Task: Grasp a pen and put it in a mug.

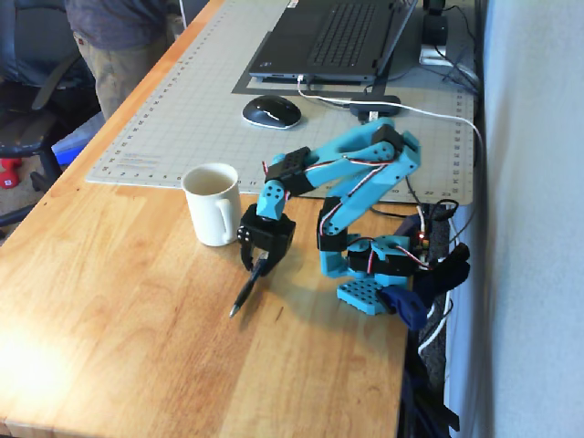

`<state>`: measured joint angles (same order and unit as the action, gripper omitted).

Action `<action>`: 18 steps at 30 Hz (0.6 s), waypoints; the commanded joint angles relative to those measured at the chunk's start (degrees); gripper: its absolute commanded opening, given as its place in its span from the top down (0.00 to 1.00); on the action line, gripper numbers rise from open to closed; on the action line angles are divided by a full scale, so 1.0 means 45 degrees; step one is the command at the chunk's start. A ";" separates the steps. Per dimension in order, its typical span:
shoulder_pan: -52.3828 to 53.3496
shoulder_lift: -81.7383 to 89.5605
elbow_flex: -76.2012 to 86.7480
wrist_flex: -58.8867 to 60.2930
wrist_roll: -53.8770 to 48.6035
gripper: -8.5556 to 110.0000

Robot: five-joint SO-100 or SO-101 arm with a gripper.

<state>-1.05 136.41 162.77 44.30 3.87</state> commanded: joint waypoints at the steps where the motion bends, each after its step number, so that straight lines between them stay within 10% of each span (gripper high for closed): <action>1: -0.0723 0.1836 -0.0176 0.0000 0.0137 0.92; 18: -0.2734 0.5762 -0.3906 -0.0215 -0.0117 0.92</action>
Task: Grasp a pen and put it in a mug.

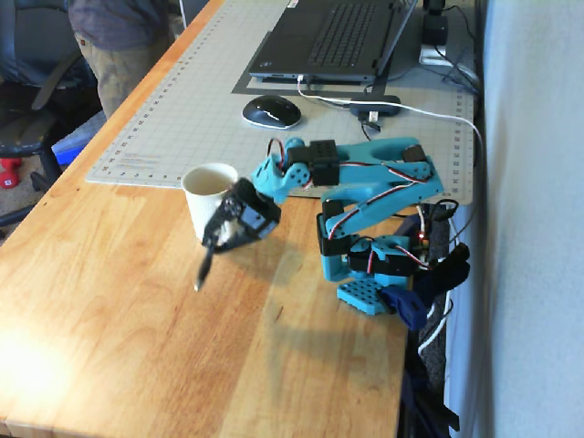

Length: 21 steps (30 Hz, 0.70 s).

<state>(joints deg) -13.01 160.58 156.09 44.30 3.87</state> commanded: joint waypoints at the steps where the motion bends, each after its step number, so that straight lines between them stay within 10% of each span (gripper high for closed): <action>1: -0.0078 0.0352 -0.2949 -0.0215 -0.0137 0.92; 9: 0.0664 -0.0469 -0.6094 -0.0742 -0.1562 0.92; 21: 0.3047 -0.3262 -0.7500 -0.3926 -1.3125 0.92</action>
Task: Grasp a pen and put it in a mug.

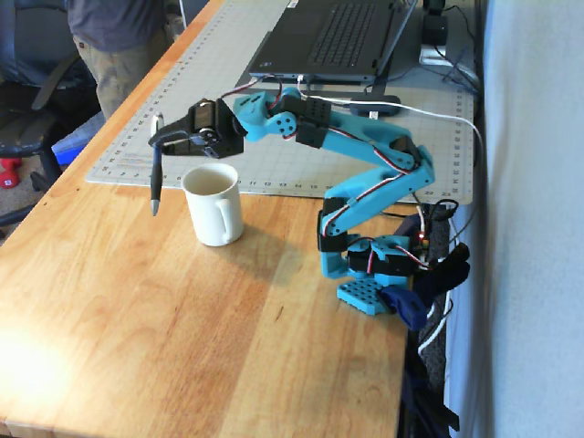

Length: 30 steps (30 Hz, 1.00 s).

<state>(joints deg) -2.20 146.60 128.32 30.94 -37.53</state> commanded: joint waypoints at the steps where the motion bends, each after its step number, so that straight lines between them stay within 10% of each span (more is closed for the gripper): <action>1: 0.0781 -0.0117 -0.1328 -0.1055 -0.5098 0.92; 14: 0.3223 0.0156 -0.1113 -0.1270 -1.7305 0.92; 30: 0.4063 -0.2285 -0.1094 -0.1270 -1.8301 0.92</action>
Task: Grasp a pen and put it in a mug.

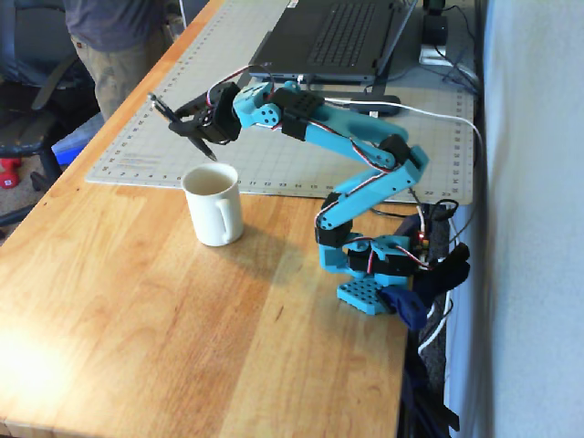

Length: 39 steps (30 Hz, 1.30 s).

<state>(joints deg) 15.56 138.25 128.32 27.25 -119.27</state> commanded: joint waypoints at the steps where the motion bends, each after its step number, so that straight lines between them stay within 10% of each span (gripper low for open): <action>1: 0.0117 -0.0645 -0.1094 -0.0449 -0.0137 0.92; 21: 0.0742 -0.3477 -0.1113 -0.0449 -0.0312 0.91; 39: 0.0820 -0.1777 -0.1094 -0.0293 -0.0215 0.69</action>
<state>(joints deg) 20.48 125.68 128.32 27.25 -119.97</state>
